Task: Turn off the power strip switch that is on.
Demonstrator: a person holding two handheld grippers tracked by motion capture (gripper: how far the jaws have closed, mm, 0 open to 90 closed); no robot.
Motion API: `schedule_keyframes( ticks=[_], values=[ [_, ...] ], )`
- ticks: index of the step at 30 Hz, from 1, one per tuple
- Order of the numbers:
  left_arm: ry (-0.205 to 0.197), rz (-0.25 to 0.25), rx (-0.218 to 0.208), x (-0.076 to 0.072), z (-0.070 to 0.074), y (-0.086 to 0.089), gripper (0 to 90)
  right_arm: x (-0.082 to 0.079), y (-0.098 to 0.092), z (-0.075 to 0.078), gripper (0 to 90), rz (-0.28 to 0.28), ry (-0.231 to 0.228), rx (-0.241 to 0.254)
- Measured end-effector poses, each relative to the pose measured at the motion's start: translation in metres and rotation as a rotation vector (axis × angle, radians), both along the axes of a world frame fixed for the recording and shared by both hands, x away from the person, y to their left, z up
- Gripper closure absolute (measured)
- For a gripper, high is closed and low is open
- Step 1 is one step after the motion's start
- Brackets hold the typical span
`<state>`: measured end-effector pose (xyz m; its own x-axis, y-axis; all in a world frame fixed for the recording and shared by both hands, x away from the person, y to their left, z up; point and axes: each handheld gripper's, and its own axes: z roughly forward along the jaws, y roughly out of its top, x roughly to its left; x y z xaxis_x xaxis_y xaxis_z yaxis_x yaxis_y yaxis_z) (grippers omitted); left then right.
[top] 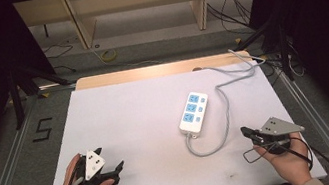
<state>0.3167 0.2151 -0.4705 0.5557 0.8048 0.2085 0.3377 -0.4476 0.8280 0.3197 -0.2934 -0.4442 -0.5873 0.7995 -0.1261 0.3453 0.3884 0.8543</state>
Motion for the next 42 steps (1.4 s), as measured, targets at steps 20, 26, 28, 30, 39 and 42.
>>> schedule_keyframes(
  ticks=[20,26,28,30,39,42],
  values=[
    [-0.004,0.007,0.001,0.001,0.0,0.002,16.1,0.011,0.009,0.015,90.0,0.013,0.02,-0.007],
    [-0.002,0.007,0.004,0.001,0.0,0.001,16.1,0.016,0.014,0.017,90.0,0.017,0.032,-0.007],
    [-0.002,0.007,0.005,0.001,0.0,0.001,16.1,0.018,0.016,0.018,90.0,0.023,0.032,-0.013],
    [-0.001,0.005,0.009,0.001,0.0,0.002,16.1,0.019,0.018,0.019,90.0,0.028,0.03,-0.013],
    [0.0,0.004,0.01,0.001,0.0,0.001,16.2,0.023,0.021,0.02,90.0,0.031,0.035,-0.022],
    [0.0,0.004,0.011,0.001,0.0,0.001,16.2,0.024,0.022,0.021,90.0,0.032,0.04,-0.023]
  ],
)
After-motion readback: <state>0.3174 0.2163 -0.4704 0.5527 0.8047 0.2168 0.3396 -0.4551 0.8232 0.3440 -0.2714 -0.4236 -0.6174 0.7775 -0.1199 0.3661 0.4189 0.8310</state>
